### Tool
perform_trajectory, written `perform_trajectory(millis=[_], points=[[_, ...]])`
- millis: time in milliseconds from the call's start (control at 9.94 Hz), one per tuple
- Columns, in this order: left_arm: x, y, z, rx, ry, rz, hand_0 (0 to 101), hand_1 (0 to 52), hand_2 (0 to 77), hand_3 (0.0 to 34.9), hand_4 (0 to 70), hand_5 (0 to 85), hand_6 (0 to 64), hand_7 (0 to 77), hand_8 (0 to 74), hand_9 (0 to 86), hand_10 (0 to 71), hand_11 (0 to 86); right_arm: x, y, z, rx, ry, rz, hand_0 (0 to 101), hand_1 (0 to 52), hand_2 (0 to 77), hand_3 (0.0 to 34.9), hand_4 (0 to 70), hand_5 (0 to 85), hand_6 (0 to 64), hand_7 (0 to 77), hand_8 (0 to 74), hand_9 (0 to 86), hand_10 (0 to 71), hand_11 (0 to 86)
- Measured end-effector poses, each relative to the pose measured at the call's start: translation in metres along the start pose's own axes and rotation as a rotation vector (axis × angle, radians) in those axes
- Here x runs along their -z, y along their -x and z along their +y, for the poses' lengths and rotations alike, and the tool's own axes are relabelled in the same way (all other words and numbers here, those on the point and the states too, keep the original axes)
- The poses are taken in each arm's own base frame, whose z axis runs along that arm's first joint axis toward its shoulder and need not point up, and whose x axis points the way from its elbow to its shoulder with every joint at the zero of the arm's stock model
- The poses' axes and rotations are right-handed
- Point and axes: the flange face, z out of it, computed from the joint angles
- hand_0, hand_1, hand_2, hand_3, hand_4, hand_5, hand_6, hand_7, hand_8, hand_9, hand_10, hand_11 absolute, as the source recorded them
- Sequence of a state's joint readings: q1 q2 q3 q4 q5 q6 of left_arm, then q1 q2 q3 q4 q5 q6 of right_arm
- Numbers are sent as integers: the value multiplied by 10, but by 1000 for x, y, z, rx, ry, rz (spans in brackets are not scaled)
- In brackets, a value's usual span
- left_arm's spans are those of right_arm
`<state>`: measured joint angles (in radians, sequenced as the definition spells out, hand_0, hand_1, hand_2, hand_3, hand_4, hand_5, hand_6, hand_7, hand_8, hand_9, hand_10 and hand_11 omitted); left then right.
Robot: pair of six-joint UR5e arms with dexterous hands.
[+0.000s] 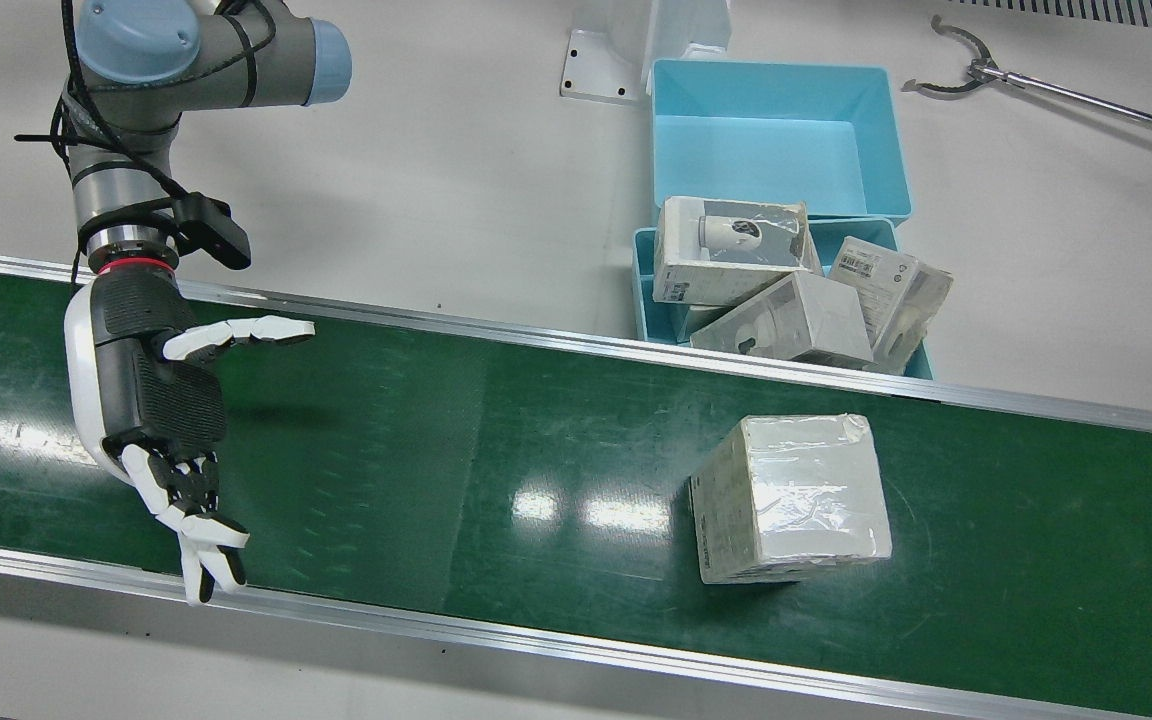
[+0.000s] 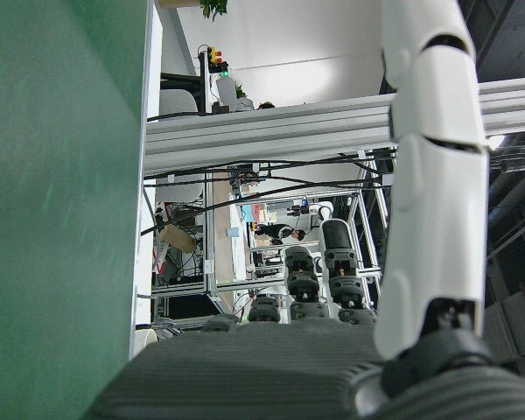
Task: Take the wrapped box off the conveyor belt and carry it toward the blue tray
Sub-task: 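Lower the open right hand toward the belt as the box approaches, then position the right hand in the path of the wrapped white box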
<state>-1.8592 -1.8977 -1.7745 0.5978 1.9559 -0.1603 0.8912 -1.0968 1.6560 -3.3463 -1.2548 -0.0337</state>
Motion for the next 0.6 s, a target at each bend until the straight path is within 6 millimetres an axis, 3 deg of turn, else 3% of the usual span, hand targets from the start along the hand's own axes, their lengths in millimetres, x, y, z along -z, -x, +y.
perform_trajectory(millis=[604], points=[[0, 0, 0, 0, 0, 0, 0, 0, 11, 0, 0, 11, 5, 5, 5, 0, 5, 5, 0, 0, 2, -2, 4, 0, 480, 158, 131, 0, 109, 224, 44, 49, 5, 33, 0, 5]])
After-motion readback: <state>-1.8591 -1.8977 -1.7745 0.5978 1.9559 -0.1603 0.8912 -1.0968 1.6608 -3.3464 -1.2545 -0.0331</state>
